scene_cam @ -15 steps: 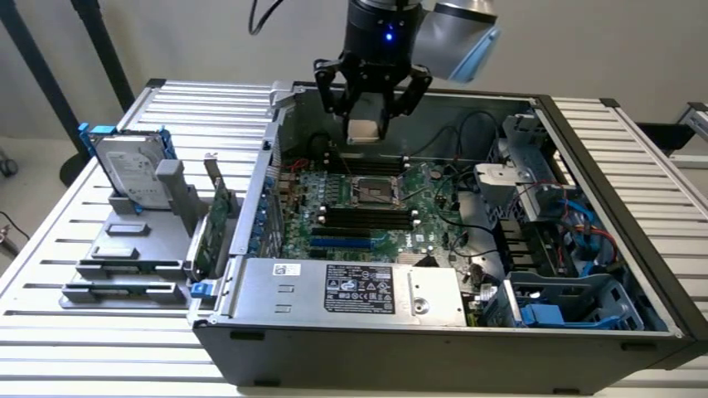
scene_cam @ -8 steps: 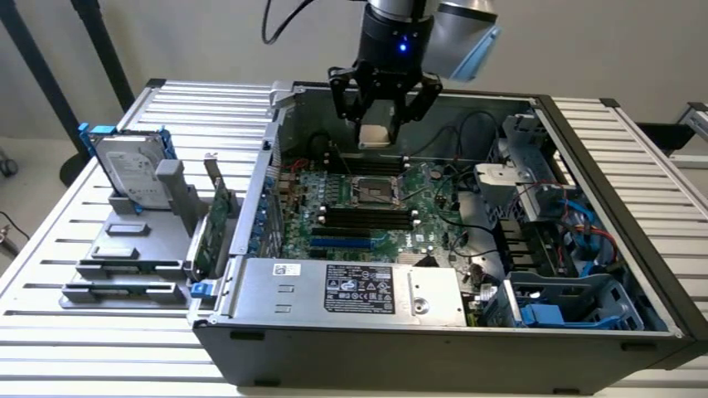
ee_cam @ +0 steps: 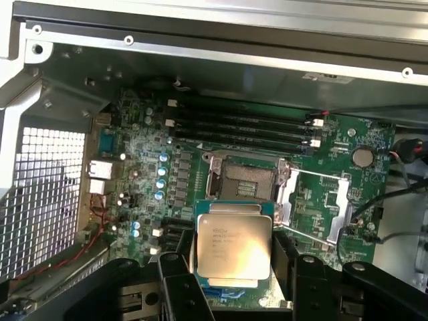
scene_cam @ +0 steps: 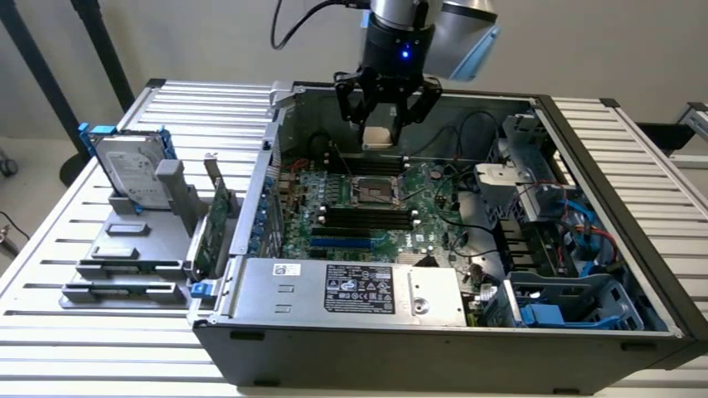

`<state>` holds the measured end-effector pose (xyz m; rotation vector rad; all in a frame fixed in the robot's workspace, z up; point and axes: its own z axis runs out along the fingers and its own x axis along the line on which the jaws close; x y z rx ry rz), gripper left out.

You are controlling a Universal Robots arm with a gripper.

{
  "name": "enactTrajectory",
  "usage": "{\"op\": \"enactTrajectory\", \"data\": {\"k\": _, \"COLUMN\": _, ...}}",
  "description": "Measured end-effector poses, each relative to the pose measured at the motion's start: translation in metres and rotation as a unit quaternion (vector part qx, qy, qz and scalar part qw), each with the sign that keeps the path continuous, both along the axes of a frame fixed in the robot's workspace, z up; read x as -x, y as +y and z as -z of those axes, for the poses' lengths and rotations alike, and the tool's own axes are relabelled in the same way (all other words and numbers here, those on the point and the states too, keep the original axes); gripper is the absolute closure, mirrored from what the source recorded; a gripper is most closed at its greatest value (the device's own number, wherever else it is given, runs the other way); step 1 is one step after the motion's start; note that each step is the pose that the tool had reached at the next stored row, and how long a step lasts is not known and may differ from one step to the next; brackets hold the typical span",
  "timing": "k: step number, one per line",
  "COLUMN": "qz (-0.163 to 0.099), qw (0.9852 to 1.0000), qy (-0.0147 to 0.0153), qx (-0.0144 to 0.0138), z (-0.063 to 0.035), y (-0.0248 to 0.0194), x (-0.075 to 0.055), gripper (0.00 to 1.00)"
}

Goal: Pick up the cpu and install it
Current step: 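Pick up the cpu and move it towards the insertion slot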

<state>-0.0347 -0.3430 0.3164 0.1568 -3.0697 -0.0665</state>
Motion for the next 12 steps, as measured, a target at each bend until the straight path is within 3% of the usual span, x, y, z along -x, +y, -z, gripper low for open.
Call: {"op": "enactTrajectory", "data": {"k": 12, "qz": 0.043, "qw": 0.9991, "qy": 0.001, "qx": 0.0001, "z": 0.0174, "y": 0.0017, "x": -0.005, "gripper": 0.45}}
